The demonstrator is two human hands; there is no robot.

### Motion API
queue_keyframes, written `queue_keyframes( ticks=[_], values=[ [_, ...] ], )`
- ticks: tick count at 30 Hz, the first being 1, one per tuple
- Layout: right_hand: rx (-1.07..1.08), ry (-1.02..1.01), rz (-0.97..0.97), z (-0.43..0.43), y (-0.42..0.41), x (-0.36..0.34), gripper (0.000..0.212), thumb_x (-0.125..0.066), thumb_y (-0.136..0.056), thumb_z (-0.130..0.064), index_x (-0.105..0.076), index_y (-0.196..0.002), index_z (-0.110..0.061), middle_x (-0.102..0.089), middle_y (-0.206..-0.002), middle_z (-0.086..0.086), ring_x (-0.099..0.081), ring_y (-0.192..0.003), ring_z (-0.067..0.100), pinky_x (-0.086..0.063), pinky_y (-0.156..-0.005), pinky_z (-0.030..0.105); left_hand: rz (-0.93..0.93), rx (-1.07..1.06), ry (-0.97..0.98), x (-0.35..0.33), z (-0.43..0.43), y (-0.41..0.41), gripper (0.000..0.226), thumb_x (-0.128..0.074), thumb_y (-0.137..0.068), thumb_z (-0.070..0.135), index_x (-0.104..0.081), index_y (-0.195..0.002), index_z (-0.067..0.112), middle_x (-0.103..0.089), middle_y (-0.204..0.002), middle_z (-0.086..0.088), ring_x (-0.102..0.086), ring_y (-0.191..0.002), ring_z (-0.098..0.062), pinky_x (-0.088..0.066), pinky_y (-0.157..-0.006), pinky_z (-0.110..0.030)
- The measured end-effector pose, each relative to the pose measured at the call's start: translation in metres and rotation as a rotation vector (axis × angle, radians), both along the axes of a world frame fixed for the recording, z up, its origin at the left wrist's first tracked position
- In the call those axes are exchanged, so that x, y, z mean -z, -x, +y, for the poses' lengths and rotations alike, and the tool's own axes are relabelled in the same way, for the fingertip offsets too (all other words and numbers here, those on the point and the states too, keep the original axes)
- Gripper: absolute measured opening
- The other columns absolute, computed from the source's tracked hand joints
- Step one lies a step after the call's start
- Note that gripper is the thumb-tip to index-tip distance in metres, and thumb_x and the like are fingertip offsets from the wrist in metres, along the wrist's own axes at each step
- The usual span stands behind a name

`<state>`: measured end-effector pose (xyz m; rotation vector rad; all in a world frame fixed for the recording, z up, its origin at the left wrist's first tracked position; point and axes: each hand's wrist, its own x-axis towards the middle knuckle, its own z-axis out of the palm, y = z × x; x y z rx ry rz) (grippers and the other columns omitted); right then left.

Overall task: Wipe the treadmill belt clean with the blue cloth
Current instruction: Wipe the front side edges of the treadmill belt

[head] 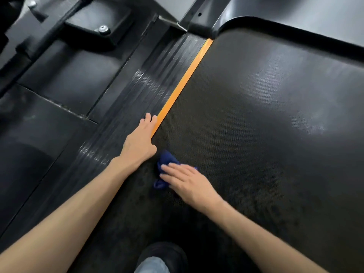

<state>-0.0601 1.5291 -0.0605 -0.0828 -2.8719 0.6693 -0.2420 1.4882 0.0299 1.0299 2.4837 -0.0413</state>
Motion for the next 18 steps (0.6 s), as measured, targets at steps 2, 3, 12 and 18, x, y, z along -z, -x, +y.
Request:
queue_keyframes(
  ticks=[2,3,12,18],
  values=[
    [0.101,-0.030,0.015,0.048,-0.010,0.005,0.037,-0.044,-0.091,-0.020,-0.061,-0.123,-0.012,-0.054,-0.137,0.005,-0.051,-0.124,0.023,-0.030,-0.105,0.034,-0.003,0.000,0.010,-0.002,0.000,0.002,0.088,-0.049,-0.080,-0.007,-0.004,-0.150,0.023,0.005,-0.158,0.002,-0.016,-0.143,-0.022,-0.044,-0.090,-0.036],
    [0.222,-0.053,0.028,0.077,-0.016,0.007,0.038,-0.042,-0.091,-0.016,-0.060,-0.124,-0.009,-0.053,-0.137,0.008,-0.050,-0.124,0.026,-0.029,-0.107,0.037,-0.010,-0.002,0.017,-0.004,0.001,0.003,0.089,-0.049,-0.080,-0.007,-0.004,-0.150,0.023,0.005,-0.158,0.002,-0.022,-0.141,-0.023,-0.046,-0.083,-0.032],
    [0.740,0.036,0.071,0.099,0.008,-0.013,0.032,-0.049,-0.082,-0.006,-0.061,-0.111,-0.002,-0.060,-0.113,0.018,-0.056,-0.104,0.035,-0.036,-0.091,0.040,-0.003,0.040,0.055,-0.004,0.006,0.007,0.085,-0.044,-0.085,-0.008,0.002,-0.150,0.022,0.008,-0.158,-0.001,-0.028,-0.138,-0.027,-0.044,-0.072,-0.028],
    [-0.098,-0.059,-0.018,0.048,-0.021,0.001,0.043,-0.037,-0.092,-0.020,-0.056,-0.130,-0.014,-0.049,-0.141,0.002,-0.043,-0.131,0.019,-0.026,-0.108,0.035,-0.012,0.015,0.041,-0.004,0.003,0.007,0.086,-0.044,-0.084,-0.010,-0.001,-0.150,0.025,0.006,-0.158,0.001,-0.033,-0.136,-0.027,-0.047,-0.084,-0.034]
  ],
)
